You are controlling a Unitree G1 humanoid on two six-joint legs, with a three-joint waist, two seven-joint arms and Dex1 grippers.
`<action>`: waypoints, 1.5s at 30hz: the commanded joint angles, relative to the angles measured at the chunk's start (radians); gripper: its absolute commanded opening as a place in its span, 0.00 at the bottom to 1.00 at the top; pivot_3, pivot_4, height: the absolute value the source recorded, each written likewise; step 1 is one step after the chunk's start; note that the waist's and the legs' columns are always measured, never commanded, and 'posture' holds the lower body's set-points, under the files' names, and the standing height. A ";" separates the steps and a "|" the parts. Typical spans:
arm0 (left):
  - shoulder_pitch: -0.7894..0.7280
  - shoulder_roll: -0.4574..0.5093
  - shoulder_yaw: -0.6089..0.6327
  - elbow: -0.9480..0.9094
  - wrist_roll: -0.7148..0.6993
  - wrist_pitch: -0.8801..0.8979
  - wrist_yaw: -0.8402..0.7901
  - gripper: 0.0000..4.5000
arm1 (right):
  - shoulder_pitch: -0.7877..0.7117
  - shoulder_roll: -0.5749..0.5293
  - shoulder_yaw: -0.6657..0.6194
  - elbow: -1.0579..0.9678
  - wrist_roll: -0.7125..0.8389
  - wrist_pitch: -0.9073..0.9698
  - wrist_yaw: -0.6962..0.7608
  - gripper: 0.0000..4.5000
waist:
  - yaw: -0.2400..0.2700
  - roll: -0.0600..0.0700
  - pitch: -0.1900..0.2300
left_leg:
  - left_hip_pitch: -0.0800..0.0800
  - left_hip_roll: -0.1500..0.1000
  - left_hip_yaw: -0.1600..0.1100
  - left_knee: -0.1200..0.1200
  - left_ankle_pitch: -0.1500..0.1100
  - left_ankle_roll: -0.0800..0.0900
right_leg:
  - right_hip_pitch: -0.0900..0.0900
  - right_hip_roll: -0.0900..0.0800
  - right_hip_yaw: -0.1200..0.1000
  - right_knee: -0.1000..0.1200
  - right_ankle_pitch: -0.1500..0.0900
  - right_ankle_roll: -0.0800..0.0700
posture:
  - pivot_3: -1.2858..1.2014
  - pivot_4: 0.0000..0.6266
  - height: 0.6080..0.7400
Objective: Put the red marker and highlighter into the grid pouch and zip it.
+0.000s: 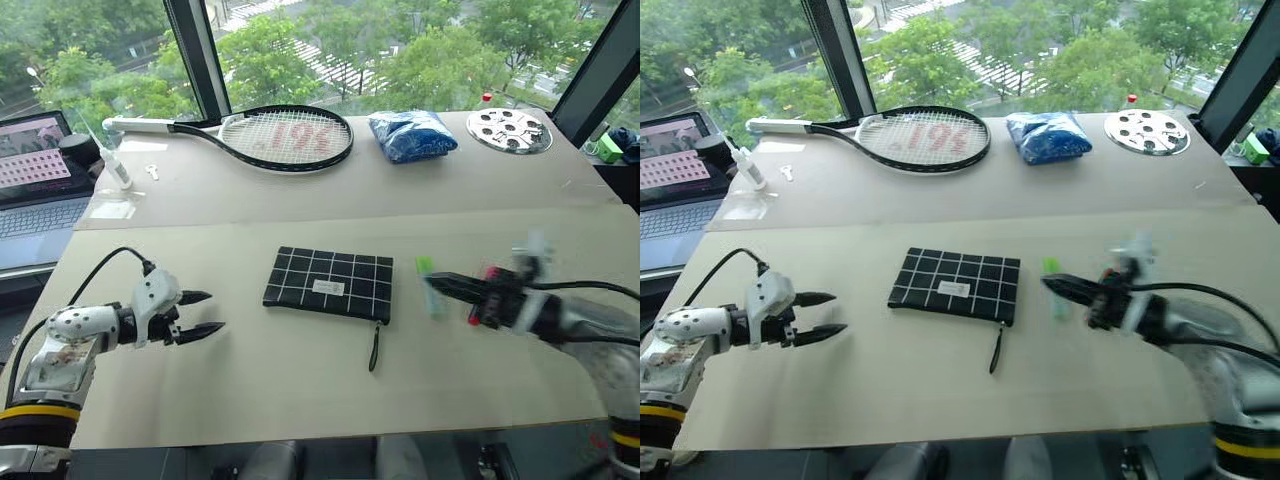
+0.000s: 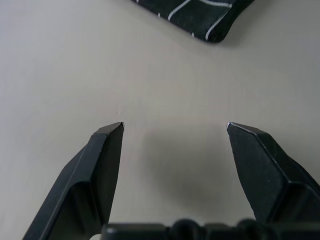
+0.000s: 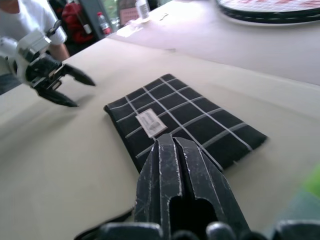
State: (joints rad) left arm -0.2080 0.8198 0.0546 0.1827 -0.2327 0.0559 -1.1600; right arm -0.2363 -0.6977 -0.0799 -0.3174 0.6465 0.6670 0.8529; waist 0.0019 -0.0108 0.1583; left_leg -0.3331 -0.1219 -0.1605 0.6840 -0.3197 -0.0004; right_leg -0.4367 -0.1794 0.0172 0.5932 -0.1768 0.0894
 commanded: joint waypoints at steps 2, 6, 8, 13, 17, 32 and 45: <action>-0.065 0.009 -0.063 0.050 0.090 -0.121 -0.008 0.79 | -0.164 0.046 0.201 0.113 -0.207 -0.094 -0.015 0.02 | 0.000 0.000 0.000 | -0.004 -0.001 0.001 0.001 0.001 -0.001 | -0.005 0.000 0.000 0.001 0.001 -0.002 | 0.52 0.24 1.00; -0.113 -0.012 -0.124 0.102 0.145 -0.211 -0.020 0.79 | -0.231 0.045 0.332 0.166 -0.326 -0.128 0.029 0.02 | 0.002 0.000 0.000 | -0.005 -0.001 0.000 0.001 0.001 -0.001 | -0.005 0.000 -0.003 0.001 0.002 -0.002 | 0.52 0.24 1.00; -0.136 -0.025 -0.150 0.131 0.167 -0.259 -0.022 0.79 | -0.238 0.027 0.401 0.190 -0.405 -0.166 0.051 0.02 | 0.003 0.000 0.000 | -0.006 -0.002 0.000 0.001 0.000 0.000 | -0.005 0.000 -0.003 0.000 0.003 -0.001 | 0.52 0.24 1.00; -0.196 -0.076 -0.203 0.210 0.209 -0.384 -0.024 0.79 | -0.257 0.022 0.518 0.291 -0.582 -0.244 0.039 0.02 | 0.007 -0.001 -0.003 | -0.004 -0.002 0.002 0.001 0.000 0.000 | -0.004 -0.001 -0.004 0.000 0.003 -0.001 | 0.52 0.24 1.00; -0.266 -0.115 -0.249 0.339 0.282 -0.530 0.009 0.79 | -0.254 0.065 0.516 0.315 -0.617 -0.266 0.020 0.02 | 0.010 -0.005 -0.010 | 0.000 -0.002 0.002 0.002 0.001 -0.001 | 0.000 0.000 -0.004 0.000 0.003 -0.001 | 0.52 0.24 1.00; -0.463 -0.270 -0.267 0.724 0.297 -0.804 0.055 0.56 | -0.188 0.091 0.464 0.245 -0.606 -0.245 0.049 0.00 | 0.014 -0.006 -0.016 | 0.014 -0.001 0.002 0.001 0.001 -0.001 | 0.013 0.001 -0.003 0.000 0.003 -0.001 | 0.52 0.24 1.00; -0.451 -0.265 -0.203 0.689 0.199 -0.713 0.003 0.01 | -0.218 0.142 0.361 0.273 -0.553 -0.302 0.024 0.00 | 0.004 -0.007 -0.015 | 0.012 0.000 0.002 0.001 0.001 -0.001 | 0.011 0.001 -0.003 0.000 0.003 -0.001 | 0.52 0.24 1.00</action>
State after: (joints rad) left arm -0.6645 0.5467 -0.1801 0.9067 0.0073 -0.7021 -1.1513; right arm -0.4326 -0.5760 0.3290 -0.0581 0.0649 0.3955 0.8993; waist 0.0060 -0.0179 0.1429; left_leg -0.3215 -0.1221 -0.1587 0.6855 -0.3189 -0.0012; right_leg -0.4258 -0.1779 0.0139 0.5929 -0.1740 0.0888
